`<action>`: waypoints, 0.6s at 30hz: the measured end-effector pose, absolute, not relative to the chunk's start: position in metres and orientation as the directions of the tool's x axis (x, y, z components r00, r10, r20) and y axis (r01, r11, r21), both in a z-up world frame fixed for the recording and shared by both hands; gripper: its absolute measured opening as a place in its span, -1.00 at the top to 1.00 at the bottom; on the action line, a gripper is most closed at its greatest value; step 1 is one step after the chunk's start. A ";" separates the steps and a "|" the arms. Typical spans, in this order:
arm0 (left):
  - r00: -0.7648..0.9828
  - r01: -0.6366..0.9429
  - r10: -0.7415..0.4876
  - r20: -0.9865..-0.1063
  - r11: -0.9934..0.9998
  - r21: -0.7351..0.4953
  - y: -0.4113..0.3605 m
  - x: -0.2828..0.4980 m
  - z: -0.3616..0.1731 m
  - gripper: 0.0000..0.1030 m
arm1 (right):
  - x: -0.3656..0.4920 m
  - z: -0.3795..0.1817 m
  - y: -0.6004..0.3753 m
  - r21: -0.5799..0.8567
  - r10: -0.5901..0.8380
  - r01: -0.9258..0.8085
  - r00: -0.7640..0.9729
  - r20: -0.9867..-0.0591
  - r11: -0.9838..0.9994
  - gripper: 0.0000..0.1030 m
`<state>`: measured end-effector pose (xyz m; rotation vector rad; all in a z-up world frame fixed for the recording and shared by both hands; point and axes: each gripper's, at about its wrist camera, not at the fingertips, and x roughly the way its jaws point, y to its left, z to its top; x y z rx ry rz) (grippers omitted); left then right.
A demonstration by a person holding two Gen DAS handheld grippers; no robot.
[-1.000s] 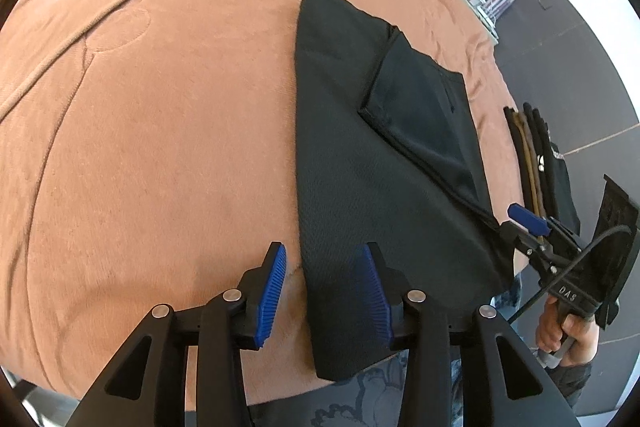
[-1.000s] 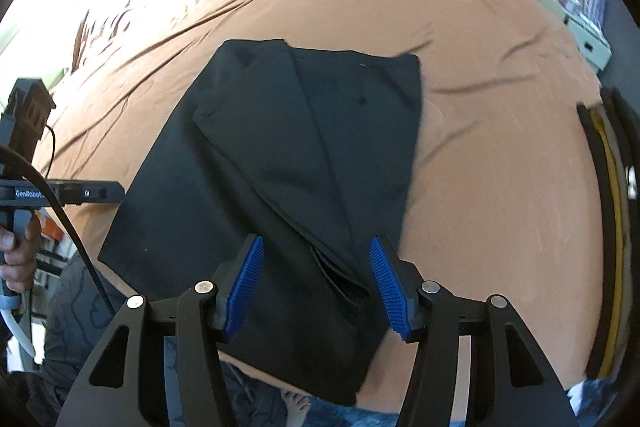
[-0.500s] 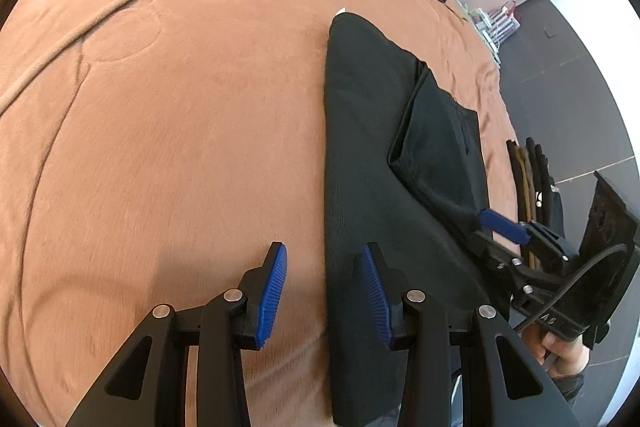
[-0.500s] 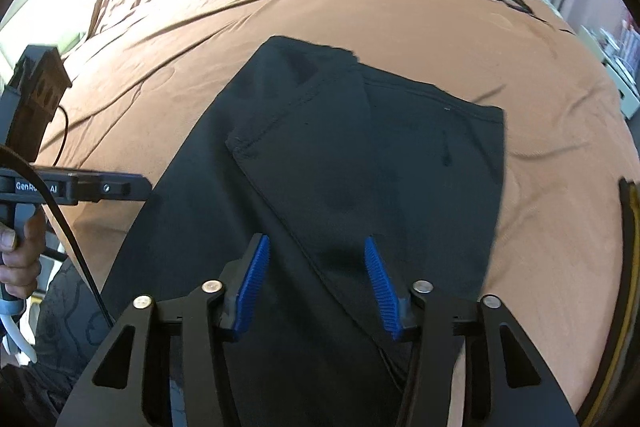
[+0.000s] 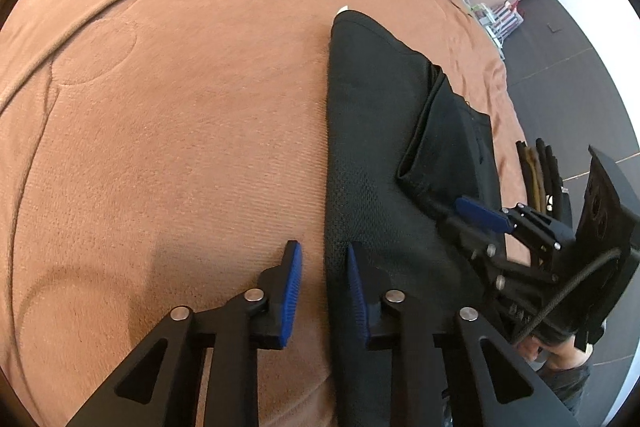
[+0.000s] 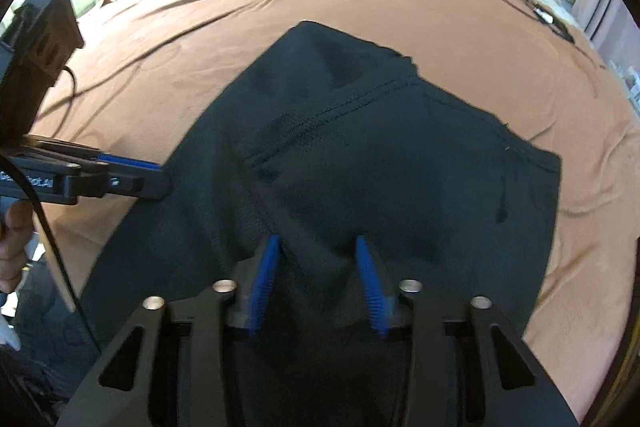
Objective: Fold small clothes
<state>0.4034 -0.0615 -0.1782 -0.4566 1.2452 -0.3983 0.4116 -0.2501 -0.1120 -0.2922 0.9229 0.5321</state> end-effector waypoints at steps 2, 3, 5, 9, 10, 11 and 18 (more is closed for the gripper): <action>0.275 0.037 -0.523 -0.807 0.844 -0.535 -0.063 0.404 -0.179 0.57 | 0.417 -0.112 -0.254 -0.004 0.301 -0.527 0.491 -0.818 0.850 0.79; 0.276 0.038 -0.523 -0.807 0.845 -0.534 -0.062 0.404 -0.179 0.57 | 0.418 -0.112 -0.256 0.006 0.306 -0.521 0.490 -0.816 0.853 0.89; 0.279 0.040 -0.520 -0.808 0.846 -0.531 -0.062 0.403 -0.179 0.57 | 0.423 -0.111 -0.265 0.036 0.321 -0.503 0.493 -0.809 0.863 0.91; 0.280 0.043 -0.512 -0.812 0.852 -0.522 -0.062 0.402 -0.178 0.58 | 0.428 -0.109 -0.281 0.066 0.327 -0.466 0.508 -0.797 0.882 0.92; 0.279 0.044 -0.510 -0.814 0.853 -0.520 -0.063 0.403 -0.178 0.58 | 0.429 -0.108 -0.286 0.074 0.328 -0.455 0.511 -0.794 0.888 0.92; 0.278 0.047 -0.506 -0.816 0.856 -0.515 -0.063 0.403 -0.178 0.58 | 0.431 -0.107 -0.289 0.080 0.328 -0.445 0.515 -0.792 0.892 0.92; 0.266 0.051 -0.497 -0.826 0.863 -0.503 -0.067 0.407 -0.178 0.57 | 0.439 -0.102 -0.321 0.115 0.306 -0.355 0.547 -0.779 0.928 0.92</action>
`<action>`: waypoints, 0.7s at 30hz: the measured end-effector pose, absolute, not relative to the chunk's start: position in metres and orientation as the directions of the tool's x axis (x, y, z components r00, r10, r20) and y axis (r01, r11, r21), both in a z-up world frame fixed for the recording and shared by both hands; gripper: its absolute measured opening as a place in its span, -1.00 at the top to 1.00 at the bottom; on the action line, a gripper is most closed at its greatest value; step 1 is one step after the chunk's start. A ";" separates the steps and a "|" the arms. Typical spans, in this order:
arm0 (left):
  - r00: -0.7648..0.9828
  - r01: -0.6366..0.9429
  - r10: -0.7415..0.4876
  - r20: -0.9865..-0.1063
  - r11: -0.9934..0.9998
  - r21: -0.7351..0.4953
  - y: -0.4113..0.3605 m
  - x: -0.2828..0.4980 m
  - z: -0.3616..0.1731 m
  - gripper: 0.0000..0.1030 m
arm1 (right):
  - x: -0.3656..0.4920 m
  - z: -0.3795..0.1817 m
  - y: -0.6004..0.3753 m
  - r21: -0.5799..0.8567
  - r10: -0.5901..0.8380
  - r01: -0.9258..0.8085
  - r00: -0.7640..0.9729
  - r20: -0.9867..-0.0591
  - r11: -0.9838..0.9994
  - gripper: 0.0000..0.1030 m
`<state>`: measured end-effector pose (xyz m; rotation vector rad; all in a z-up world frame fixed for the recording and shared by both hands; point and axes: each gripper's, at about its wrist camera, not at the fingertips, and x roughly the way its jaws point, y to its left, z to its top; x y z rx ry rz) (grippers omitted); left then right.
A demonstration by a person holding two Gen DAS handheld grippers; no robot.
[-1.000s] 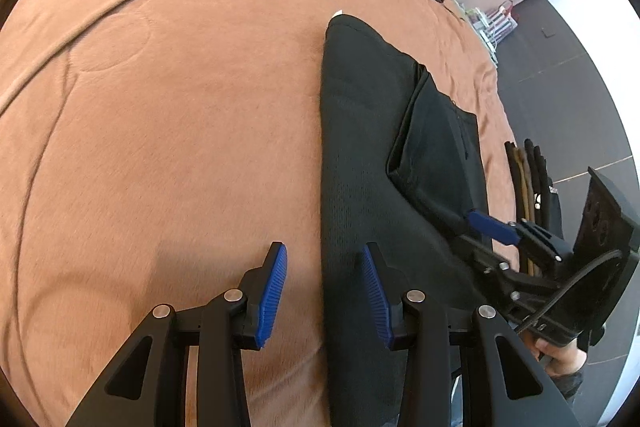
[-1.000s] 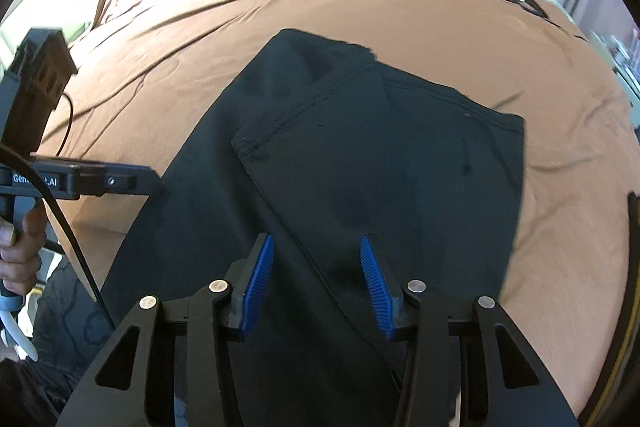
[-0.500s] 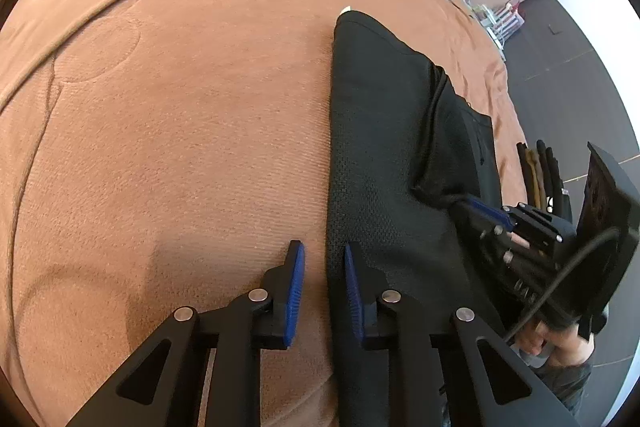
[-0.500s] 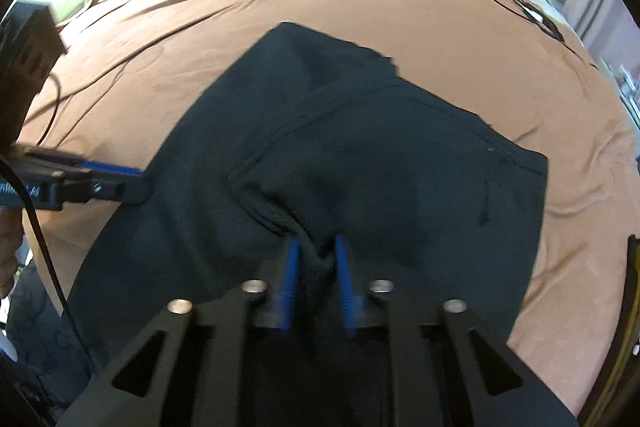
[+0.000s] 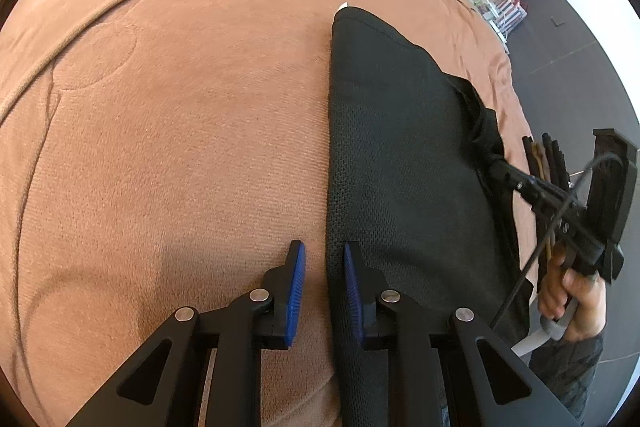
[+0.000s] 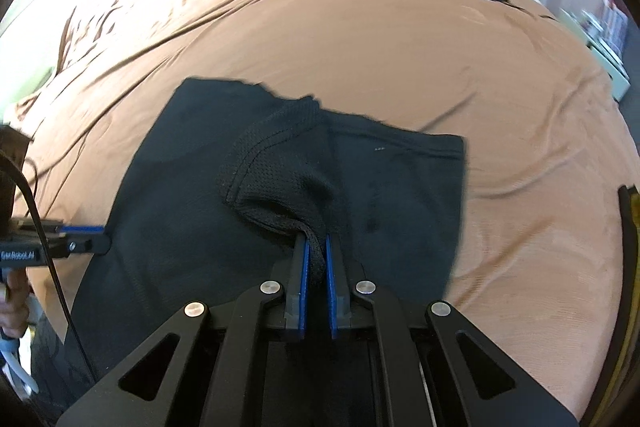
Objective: Fold small clothes
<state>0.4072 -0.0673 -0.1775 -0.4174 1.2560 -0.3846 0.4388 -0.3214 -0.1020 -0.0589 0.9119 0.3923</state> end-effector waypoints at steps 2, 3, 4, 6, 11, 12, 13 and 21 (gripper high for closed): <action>0.265 0.053 -0.494 -0.828 0.865 -0.499 -0.069 0.408 -0.177 0.58 | 0.444 -0.104 -0.333 0.138 0.299 -0.315 0.553 -0.778 0.939 0.92; 0.265 0.053 -0.494 -0.828 0.865 -0.499 -0.069 0.408 -0.177 0.57 | 0.447 -0.105 -0.339 0.146 0.294 -0.294 0.558 -0.776 0.944 0.92; 0.264 0.053 -0.494 -0.828 0.865 -0.499 -0.070 0.409 -0.177 0.57 | 0.450 -0.108 -0.346 0.152 0.282 -0.266 0.564 -0.776 0.952 0.92; 0.262 0.053 -0.492 -0.830 0.866 -0.497 -0.071 0.410 -0.177 0.57 | 0.452 -0.112 -0.356 0.158 0.250 -0.206 0.571 -0.782 0.966 0.92; 0.254 0.059 -0.482 -0.839 0.873 -0.484 -0.074 0.413 -0.174 0.57 | 0.451 -0.118 -0.378 0.213 0.242 -0.118 0.571 -0.785 0.970 0.91; 0.251 0.056 -0.483 -0.839 0.872 -0.486 -0.075 0.414 -0.173 0.57 | 0.449 -0.118 -0.378 0.226 0.252 -0.118 0.568 -0.784 0.967 0.91; 0.250 0.053 -0.485 -0.838 0.871 -0.488 -0.075 0.415 -0.172 0.57 | 0.447 -0.118 -0.379 0.237 0.264 -0.122 0.566 -0.781 0.964 0.90; 0.257 0.058 -0.497 -0.829 0.864 -0.500 -0.077 0.423 -0.166 0.35 | 0.448 -0.114 -0.369 0.246 0.323 -0.212 0.533 -0.782 0.946 0.38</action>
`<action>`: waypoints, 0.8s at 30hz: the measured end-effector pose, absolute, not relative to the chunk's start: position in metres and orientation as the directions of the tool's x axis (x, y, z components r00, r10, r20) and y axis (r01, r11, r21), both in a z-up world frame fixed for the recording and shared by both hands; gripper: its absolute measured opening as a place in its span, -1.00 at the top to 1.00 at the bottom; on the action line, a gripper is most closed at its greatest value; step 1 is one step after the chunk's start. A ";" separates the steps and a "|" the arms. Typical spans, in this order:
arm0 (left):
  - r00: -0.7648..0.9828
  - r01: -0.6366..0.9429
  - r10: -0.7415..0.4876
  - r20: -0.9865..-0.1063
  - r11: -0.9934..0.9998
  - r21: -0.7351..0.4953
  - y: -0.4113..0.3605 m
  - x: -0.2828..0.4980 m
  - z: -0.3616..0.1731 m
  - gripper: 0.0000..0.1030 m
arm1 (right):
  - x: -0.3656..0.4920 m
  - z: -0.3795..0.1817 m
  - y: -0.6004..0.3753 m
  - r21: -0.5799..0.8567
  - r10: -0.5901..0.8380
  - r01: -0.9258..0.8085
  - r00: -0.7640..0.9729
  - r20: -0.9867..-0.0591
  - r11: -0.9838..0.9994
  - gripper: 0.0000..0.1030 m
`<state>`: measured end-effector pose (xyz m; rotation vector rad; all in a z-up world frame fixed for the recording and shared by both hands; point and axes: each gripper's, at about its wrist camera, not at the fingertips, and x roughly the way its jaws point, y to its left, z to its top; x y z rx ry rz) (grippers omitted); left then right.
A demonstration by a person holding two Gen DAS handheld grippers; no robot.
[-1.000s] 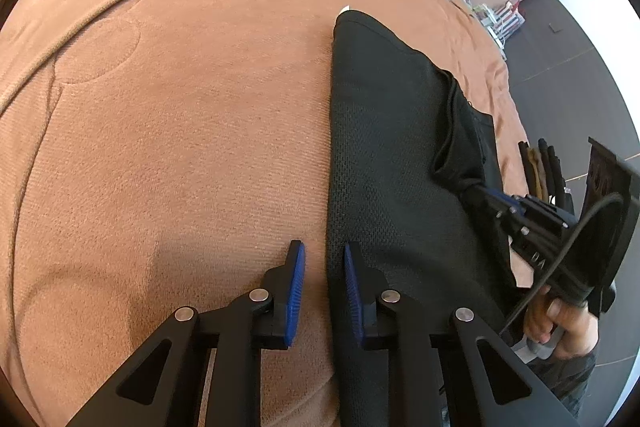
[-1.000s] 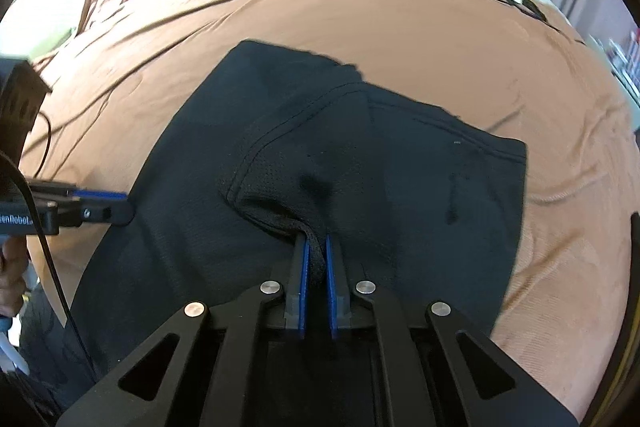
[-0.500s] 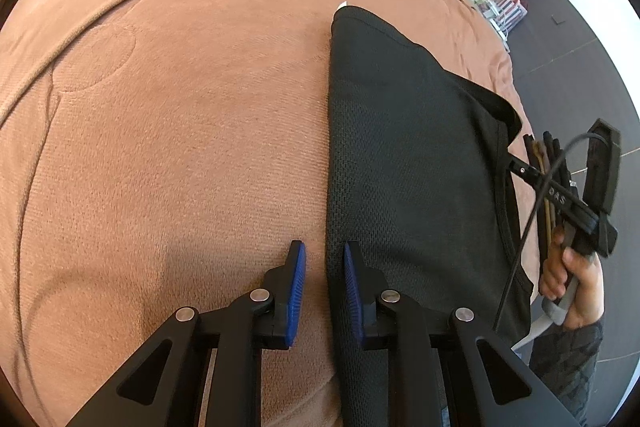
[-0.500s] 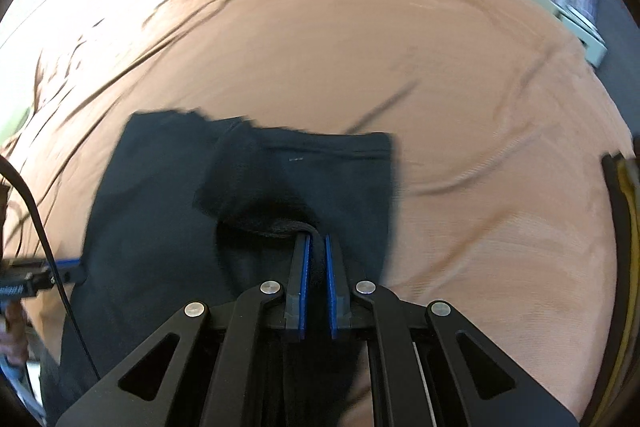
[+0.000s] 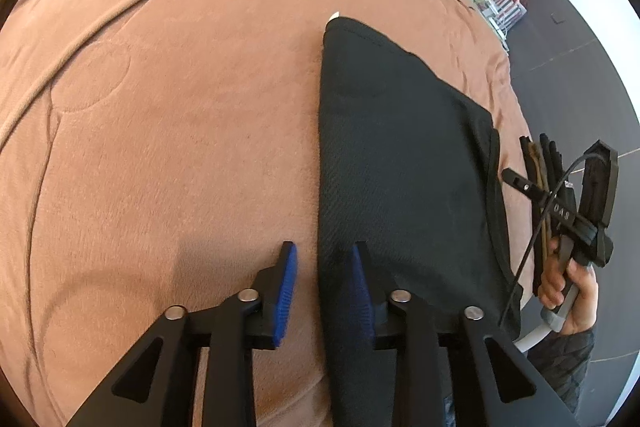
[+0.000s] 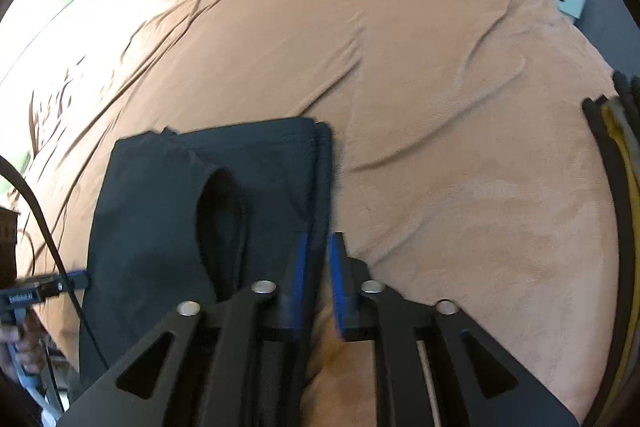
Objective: Fold small clothes
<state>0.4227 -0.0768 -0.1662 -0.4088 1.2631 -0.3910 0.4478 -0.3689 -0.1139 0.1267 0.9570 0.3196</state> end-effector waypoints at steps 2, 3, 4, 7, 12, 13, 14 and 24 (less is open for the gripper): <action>0.263 0.064 -0.498 -0.827 0.864 -0.500 -0.078 0.425 -0.164 0.31 | 0.446 -0.112 -0.362 0.226 0.323 -0.241 0.539 -0.778 0.944 -0.21; 0.265 0.066 -0.498 -0.826 0.863 -0.500 -0.078 0.426 -0.163 0.27 | 0.445 -0.111 -0.357 0.220 0.328 -0.256 0.542 -0.774 0.941 -0.39; 0.267 0.067 -0.497 -0.826 0.864 -0.499 -0.079 0.427 -0.162 0.25 | 0.444 -0.111 -0.353 0.219 0.337 -0.273 0.539 -0.772 0.937 -0.40; 0.276 0.068 -0.490 -0.827 0.868 -0.492 -0.078 0.433 -0.159 0.22 | 0.449 -0.111 -0.349 0.230 0.365 -0.307 0.522 -0.771 0.924 -0.40; 0.286 0.066 -0.490 -0.823 0.867 -0.493 -0.076 0.446 -0.159 0.22 | 0.462 -0.122 -0.341 0.189 0.329 -0.311 0.499 -0.802 0.932 -0.40; 0.287 0.068 -0.490 -0.823 0.868 -0.493 -0.076 0.448 -0.160 0.22 | 0.467 -0.124 -0.337 0.175 0.315 -0.309 0.494 -0.811 0.935 -0.40; 0.291 0.073 -0.488 -0.823 0.869 -0.489 -0.077 0.453 -0.161 0.22 | 0.471 -0.126 -0.335 0.155 0.296 -0.307 0.494 -0.817 0.939 -0.40; 0.300 0.082 -0.521 -0.799 0.848 -0.523 -0.077 0.474 -0.169 0.22 | 0.492 -0.138 -0.367 0.315 0.412 -0.273 0.478 -0.775 0.909 -0.19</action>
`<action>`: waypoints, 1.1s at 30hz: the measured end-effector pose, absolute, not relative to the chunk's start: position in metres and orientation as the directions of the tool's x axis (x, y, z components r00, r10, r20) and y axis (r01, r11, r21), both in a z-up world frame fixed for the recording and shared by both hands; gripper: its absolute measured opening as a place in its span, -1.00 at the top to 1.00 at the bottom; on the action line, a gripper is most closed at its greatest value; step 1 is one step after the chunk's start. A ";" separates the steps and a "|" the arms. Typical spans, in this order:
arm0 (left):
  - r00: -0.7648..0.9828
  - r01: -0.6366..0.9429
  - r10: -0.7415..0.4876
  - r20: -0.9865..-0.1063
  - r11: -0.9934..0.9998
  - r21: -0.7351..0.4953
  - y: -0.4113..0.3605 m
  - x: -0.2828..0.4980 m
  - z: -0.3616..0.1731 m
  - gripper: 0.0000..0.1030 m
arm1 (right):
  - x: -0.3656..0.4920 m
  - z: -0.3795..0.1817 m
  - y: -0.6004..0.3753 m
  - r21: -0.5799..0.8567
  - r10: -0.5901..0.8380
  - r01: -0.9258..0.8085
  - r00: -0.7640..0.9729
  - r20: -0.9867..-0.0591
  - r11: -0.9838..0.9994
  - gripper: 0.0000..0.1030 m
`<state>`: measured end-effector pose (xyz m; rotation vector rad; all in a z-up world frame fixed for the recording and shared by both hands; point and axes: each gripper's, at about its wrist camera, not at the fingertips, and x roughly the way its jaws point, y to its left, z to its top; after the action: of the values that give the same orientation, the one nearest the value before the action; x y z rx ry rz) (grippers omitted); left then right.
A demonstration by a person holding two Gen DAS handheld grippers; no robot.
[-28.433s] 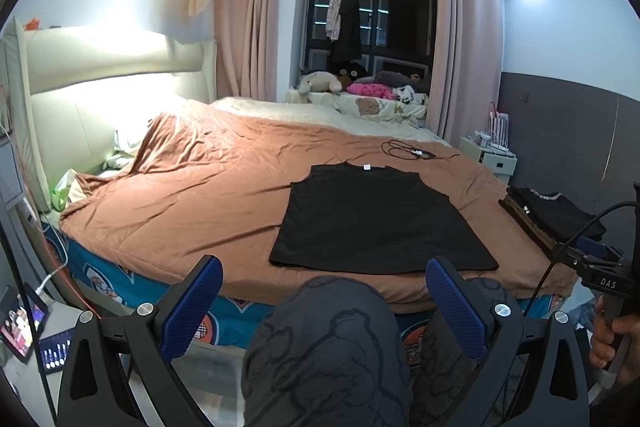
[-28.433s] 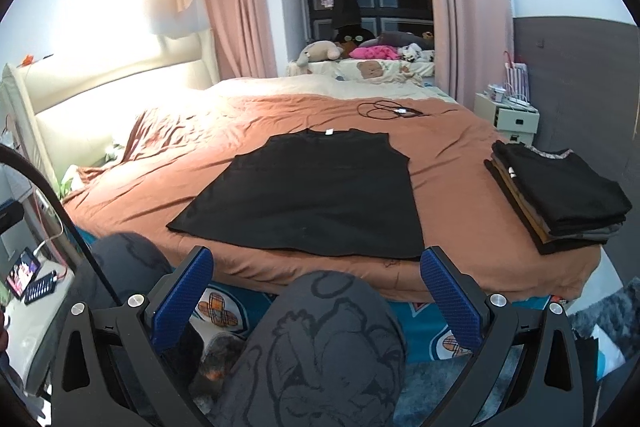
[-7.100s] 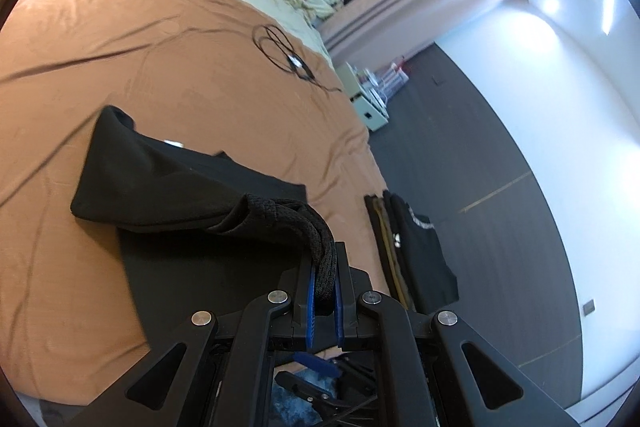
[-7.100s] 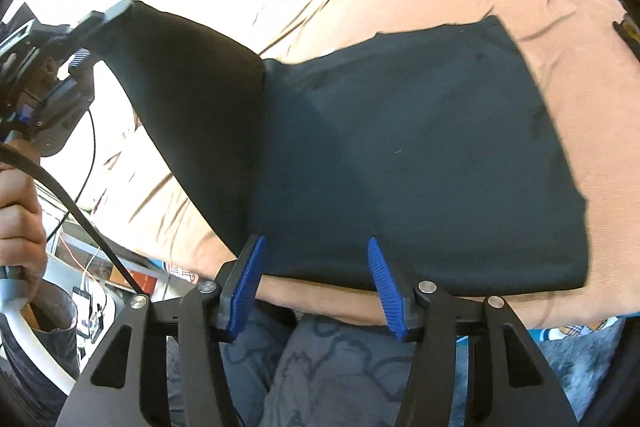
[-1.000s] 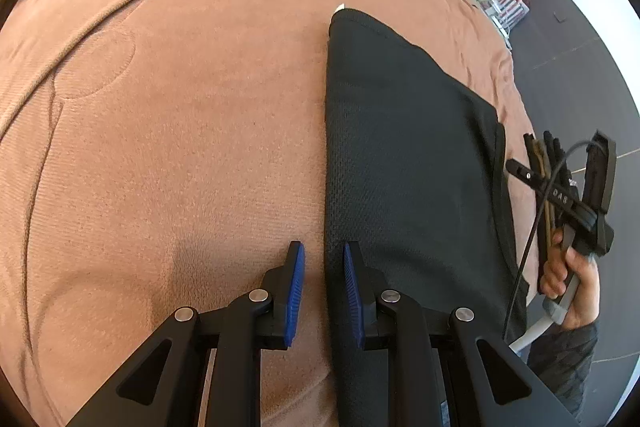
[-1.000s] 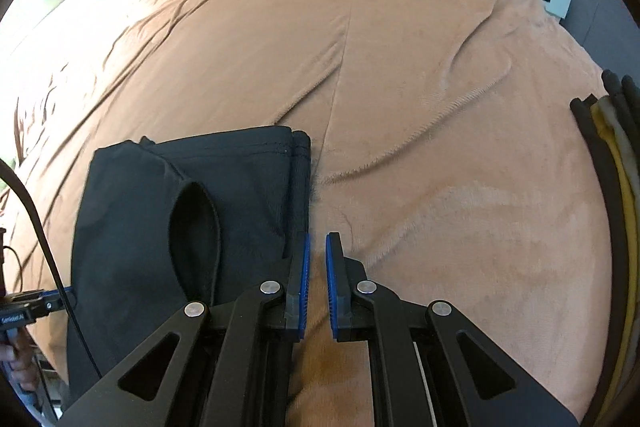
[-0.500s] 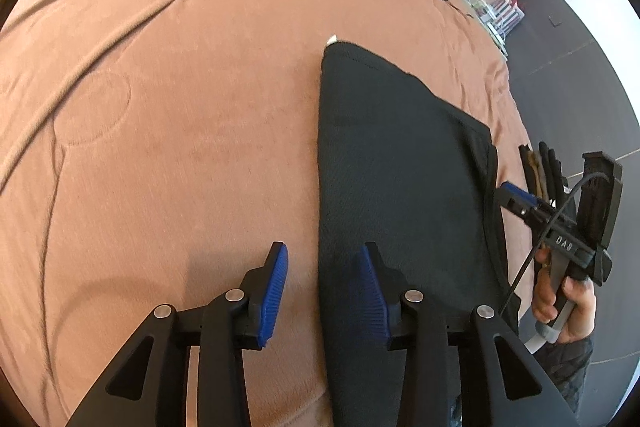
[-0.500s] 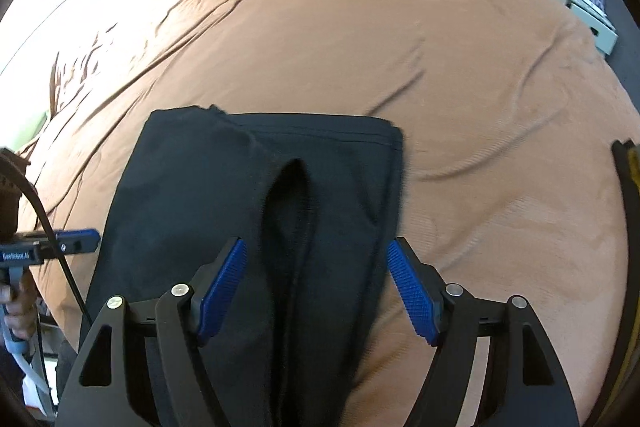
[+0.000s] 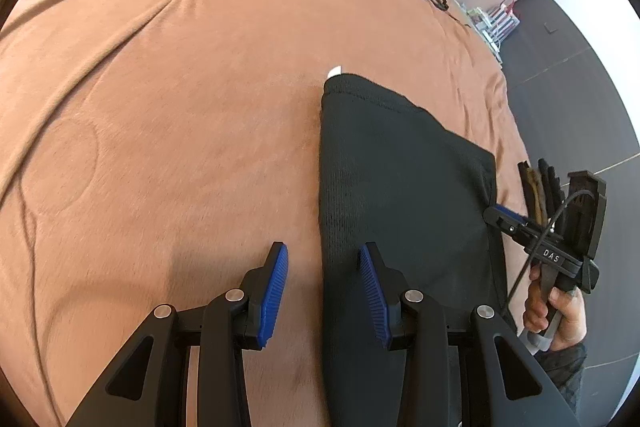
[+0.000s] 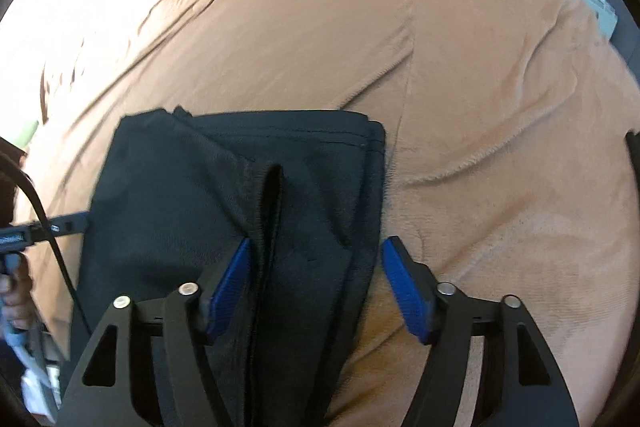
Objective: Fold small clothes
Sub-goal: 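Close both grippers on the end of the folded shirt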
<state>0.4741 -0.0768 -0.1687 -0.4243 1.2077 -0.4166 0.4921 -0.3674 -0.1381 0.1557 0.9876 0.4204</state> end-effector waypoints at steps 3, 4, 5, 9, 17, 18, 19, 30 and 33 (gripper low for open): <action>0.302 0.082 -0.535 -0.789 0.839 -0.538 -0.076 0.481 -0.169 0.22 | 0.498 -0.141 -0.379 0.397 0.478 -0.267 0.450 -0.755 0.878 -0.14; 0.302 0.083 -0.542 -0.784 0.835 -0.544 -0.076 0.483 -0.169 0.22 | 0.501 -0.142 -0.384 0.419 0.497 -0.268 0.439 -0.749 0.868 -0.13; 0.302 0.083 -0.548 -0.781 0.831 -0.551 -0.077 0.485 -0.170 0.22 | 0.506 -0.144 -0.389 0.440 0.516 -0.269 0.430 -0.741 0.857 -0.12; 0.294 0.073 -0.585 -0.755 0.802 -0.593 -0.075 0.492 -0.174 0.22 | 0.516 -0.150 -0.405 0.536 0.609 -0.288 0.387 -0.692 0.793 -0.12; 0.291 0.053 -0.650 -0.701 0.743 -0.667 -0.070 0.502 -0.183 0.31 | 0.536 -0.175 -0.429 0.731 0.792 -0.308 0.290 -0.537 0.609 -0.12; 0.290 0.052 -0.651 -0.702 0.743 -0.667 -0.070 0.504 -0.183 0.36 | 0.539 -0.177 -0.429 0.739 0.803 -0.317 0.282 -0.525 0.594 -0.12; 0.288 0.050 -0.651 -0.702 0.742 -0.668 -0.071 0.506 -0.184 0.38 | 0.543 -0.179 -0.427 0.745 0.813 -0.327 0.271 -0.516 0.581 -0.12; 0.292 0.053 -0.657 -0.695 0.737 -0.674 -0.088 0.533 -0.185 0.47 | 0.570 -0.188 -0.417 0.722 0.807 -0.360 0.242 -0.539 0.590 0.37; 0.301 0.054 -0.653 -0.695 0.739 -0.672 -0.091 0.541 -0.185 0.49 | 0.570 -0.187 -0.418 0.716 0.795 -0.346 0.251 -0.553 0.607 0.57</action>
<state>0.5412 -0.0914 -0.1851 -0.6013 1.1840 -0.5082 0.5700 -0.4178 -0.1873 0.5078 1.0509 0.8227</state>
